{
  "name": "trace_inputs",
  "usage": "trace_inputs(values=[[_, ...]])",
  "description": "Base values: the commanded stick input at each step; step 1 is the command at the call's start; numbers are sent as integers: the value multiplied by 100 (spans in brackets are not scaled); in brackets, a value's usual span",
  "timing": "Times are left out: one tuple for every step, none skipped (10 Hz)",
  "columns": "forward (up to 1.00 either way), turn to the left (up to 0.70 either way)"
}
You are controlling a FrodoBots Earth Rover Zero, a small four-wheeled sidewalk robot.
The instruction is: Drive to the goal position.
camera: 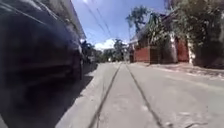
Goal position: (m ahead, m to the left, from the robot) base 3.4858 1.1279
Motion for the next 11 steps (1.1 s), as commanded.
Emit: trace_inputs(values=[[100,0],[100,3],[100,17],[100,40],[100,28],[100,5],[100,12],[100,4],[100,0],[100,0],[100,0]])
